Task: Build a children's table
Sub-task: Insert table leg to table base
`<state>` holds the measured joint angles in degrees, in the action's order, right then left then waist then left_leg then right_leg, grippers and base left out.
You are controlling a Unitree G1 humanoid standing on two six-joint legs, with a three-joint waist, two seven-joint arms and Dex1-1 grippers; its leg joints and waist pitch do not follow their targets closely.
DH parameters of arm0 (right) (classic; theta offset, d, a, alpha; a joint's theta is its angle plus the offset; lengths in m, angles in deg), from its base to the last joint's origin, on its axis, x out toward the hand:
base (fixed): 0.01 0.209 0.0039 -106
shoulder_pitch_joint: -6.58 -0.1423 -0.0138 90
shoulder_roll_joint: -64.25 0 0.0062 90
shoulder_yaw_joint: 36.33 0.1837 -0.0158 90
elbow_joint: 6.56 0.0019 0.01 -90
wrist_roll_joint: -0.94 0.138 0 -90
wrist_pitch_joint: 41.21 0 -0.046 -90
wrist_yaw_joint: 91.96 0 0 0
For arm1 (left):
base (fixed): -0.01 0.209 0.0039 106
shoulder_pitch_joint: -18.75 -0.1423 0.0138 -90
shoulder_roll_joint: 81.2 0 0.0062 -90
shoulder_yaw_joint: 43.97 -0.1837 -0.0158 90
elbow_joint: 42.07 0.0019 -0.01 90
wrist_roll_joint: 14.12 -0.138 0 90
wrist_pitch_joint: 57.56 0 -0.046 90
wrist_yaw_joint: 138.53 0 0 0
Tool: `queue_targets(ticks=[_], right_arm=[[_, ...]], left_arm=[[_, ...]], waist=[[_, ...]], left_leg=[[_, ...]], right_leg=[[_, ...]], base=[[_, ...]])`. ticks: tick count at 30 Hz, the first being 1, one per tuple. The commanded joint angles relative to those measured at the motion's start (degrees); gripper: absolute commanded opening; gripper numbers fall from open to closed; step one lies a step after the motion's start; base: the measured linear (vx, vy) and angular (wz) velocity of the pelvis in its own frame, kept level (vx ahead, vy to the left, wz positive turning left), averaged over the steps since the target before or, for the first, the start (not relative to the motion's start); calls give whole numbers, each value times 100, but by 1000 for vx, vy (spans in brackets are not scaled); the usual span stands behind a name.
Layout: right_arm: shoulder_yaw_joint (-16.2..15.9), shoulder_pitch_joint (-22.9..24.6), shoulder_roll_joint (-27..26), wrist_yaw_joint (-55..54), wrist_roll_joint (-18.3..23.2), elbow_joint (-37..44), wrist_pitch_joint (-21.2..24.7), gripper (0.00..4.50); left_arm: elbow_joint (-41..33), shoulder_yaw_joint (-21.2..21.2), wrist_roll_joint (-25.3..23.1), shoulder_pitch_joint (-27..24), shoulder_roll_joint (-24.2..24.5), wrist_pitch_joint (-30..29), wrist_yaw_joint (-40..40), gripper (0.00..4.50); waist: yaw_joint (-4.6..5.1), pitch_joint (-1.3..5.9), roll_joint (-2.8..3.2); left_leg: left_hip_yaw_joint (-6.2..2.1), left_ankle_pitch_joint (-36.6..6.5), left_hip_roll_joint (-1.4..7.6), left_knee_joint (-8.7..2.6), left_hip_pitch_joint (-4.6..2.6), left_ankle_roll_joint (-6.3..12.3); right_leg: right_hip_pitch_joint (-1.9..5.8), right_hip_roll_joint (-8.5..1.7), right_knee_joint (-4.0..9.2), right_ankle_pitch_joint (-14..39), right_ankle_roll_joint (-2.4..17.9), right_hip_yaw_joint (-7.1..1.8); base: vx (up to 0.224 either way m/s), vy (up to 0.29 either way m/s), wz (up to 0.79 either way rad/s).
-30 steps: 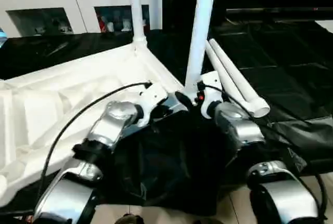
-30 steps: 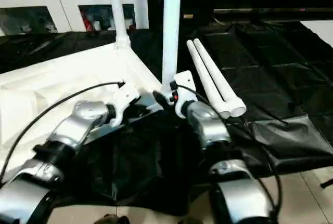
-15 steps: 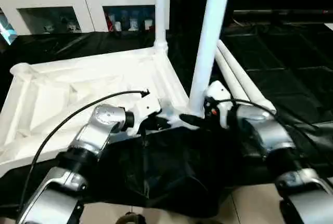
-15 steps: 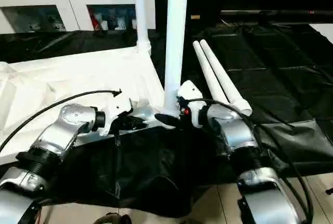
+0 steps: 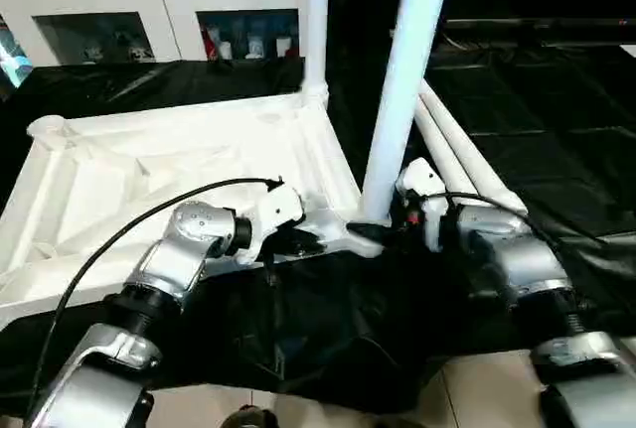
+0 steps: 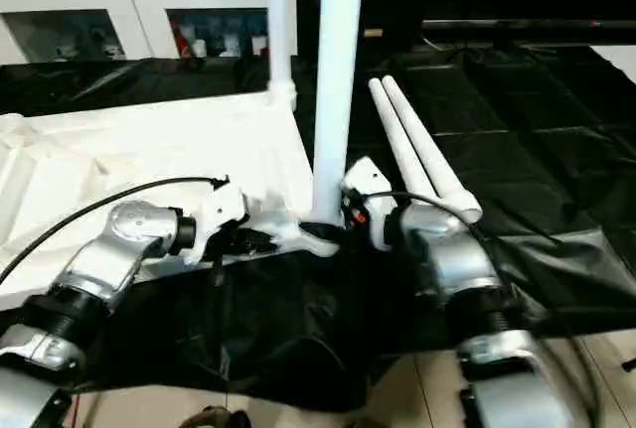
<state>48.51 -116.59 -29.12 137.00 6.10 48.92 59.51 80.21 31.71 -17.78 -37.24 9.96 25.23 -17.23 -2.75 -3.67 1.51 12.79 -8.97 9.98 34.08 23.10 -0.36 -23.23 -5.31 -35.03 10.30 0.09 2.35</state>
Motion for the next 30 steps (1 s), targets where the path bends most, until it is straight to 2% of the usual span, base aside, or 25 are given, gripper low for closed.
queue_targets(ticks=[1,2,3,4,6,8,11,12,14,18,19,20,21,24,30], right_arm=[[-48,-131,-311,-509,25,-188,5,267],[68,-216,-486,-966,12,-397,-19,267],[210,-320,-707,-1516,34,-647,-15,266],[279,-376,-824,-1808,42,-778,-14,266],[468,-581,-1243,-2784,45,-1197,-121,266],[539,-686,-1467,-3074,50,-1381,-205,266],[468,-775,-1639,-3165,-115,-1531,-395,266],[456,-780,-1652,-3146,-132,-1540,-420,301],[428,-804,-1698,-2964,-171,-1554,-526,336],[444,-857,-1559,-2646,-77,-1538,-631,348],[432,-860,-1511,-2558,-68,-1525,-651,368],[336,-838,-1331,-2325,-124,-1433,-701,380],[310,-832,-1285,-2267,-142,-1410,-716,390],[90,-691,-906,-1536,-207,-1115,-673,390],[-278,-346,-234,-250,-289,-501,-659,390]], left_arm=[[-32,79,133,245,-340,44,422,0],[124,94,73,362,-432,-4,646,0],[330,136,3,525,-571,-107,992,0],[435,171,-13,611,-651,-166,1166,0],[797,315,-28,928,-949,-299,1782,0],[932,352,-30,1057,-1073,-288,2000,0],[1011,354,-57,1134,-1169,-176,2050,0],[1014,353,-57,1135,-1176,-163,2039,0],[999,319,-51,1109,-1192,-71,1919,0],[850,177,13,903,-1068,174,1485,0],[812,144,22,856,-1028,188,1396,0],[693,61,45,728,-919,284,1149,0],[664,41,50,697,-893,311,1087,0],[531,10,58,547,-724,346,798,0],[274,-81,136,315,-418,535,200,0]], waist=[[51,422,-52],[51,422,-52],[97,419,-57],[123,415,-52],[141,419,-33],[127,431,-38],[104,444,-39],[103,449,-42],[95,454,-68],[86,452,-61],[93,447,-60],[92,447,-65],[107,442,-64],[92,444,-64],[40,452,-57]], left_leg=[[-241,-1886,321,-425,-235,-148],[-241,-1886,321,-425,-235,-148],[-231,-1940,306,-416,-250,-187],[-249,-2007,294,-422,-247,-229],[-252,-2103,299,-428,-274,-307],[-251,-2092,295,-424,-269,-286],[-234,-1881,291,-417,-229,-125],[-226,-1784,287,-408,-221,-70],[-217,-1633,292,-402,-201,32],[-224,-1567,296,-396,-188,156],[-221,-1578,302,-399,-194,148],[-223,-1581,305,-401,-196,146],[-230,-1589,308,-407,-165,161],[-220,-1610,315,-394,-197,176],[-203,-1398,333,-384,-183,267]], right_leg=[[142,-327,492,1940,1195,-201],[142,-327,492,1940,1195,-201],[106,-317,502,2006,1178,-213],[112,-322,516,2125,1150,-204],[77,-317,533,2117,1110,-208],[95,-326,538,2036,1110,-208],[135,-323,517,1656,1146,-207],[147,-322,508,1531,1163,-207],[172,-316,484,1330,1213,-203],[195,-333,479,1353,1246,-198],[187,-327,478,1381,1251,-200],[190,-326,479,1387,1255,-198],[213,-327,464,1369,1265,-192],[204,-317,473,1353,1279,-189],[220,-305,414,1010,1400,-185]], base=[[0,0,0],[0,0,0],[0,0,0],[0,0,0],[0,0,0],[0,0,0],[0,0,0],[0,0,0],[0,0,0],[0,0,0],[0,0,0],[0,0,0],[0,0,0],[0,0,0],[0,0,0]])
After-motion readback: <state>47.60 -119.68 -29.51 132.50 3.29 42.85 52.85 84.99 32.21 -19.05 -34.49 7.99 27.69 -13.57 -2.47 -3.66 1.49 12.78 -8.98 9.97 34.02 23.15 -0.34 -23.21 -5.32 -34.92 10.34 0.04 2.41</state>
